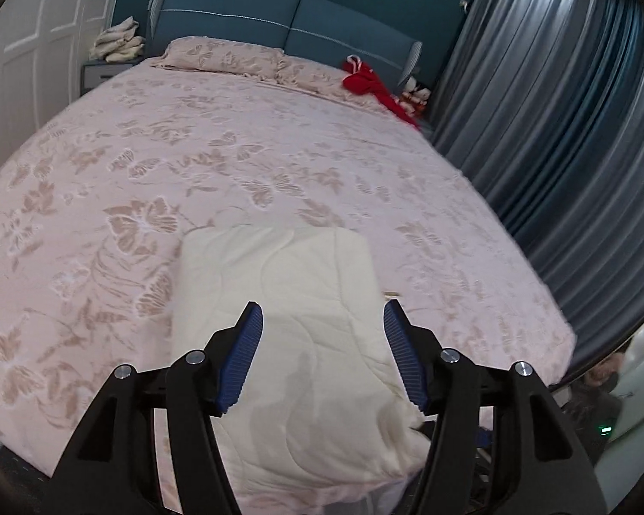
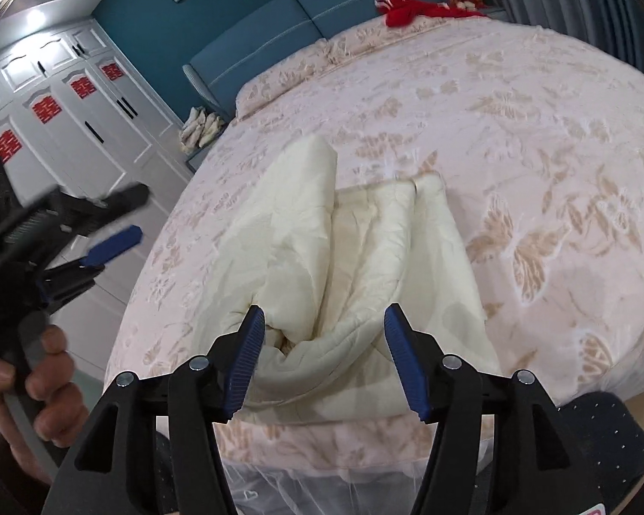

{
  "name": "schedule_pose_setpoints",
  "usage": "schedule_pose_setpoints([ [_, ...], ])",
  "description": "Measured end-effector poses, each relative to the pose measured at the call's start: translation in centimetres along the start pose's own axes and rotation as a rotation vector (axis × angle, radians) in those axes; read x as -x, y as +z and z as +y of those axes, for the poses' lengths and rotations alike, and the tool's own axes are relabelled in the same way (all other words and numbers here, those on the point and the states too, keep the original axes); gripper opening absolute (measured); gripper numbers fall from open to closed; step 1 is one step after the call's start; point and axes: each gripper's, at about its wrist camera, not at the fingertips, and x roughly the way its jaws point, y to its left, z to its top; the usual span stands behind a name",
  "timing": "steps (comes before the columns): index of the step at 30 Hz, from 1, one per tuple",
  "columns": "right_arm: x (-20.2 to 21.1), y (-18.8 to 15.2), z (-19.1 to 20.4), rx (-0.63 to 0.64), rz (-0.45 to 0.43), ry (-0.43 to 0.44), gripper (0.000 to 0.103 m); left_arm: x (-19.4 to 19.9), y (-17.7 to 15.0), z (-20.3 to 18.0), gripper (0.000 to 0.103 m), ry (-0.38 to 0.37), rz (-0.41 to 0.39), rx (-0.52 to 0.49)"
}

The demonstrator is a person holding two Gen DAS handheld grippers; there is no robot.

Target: Fold large clothes

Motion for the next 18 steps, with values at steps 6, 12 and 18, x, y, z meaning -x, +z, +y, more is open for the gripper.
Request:
schedule_pose_setpoints([
  [6,0.3,0.4,2.0,0.077,0.026,0.056,0.059,-0.6,0.5,-1.1,0.057,0.05,-0.006,-0.053],
  [12,-2.8,-0.7,1.3,0.086,0.115,0.036,0.019,-1.4,0.2,-1.8,0.057,0.074,0.029,-0.053],
  [18,0.2,0.5,-1.1,0.028,0.019,0.026,0.012,-2.0,1.0,-3.3,0.056,0.1,0.036,-0.101],
])
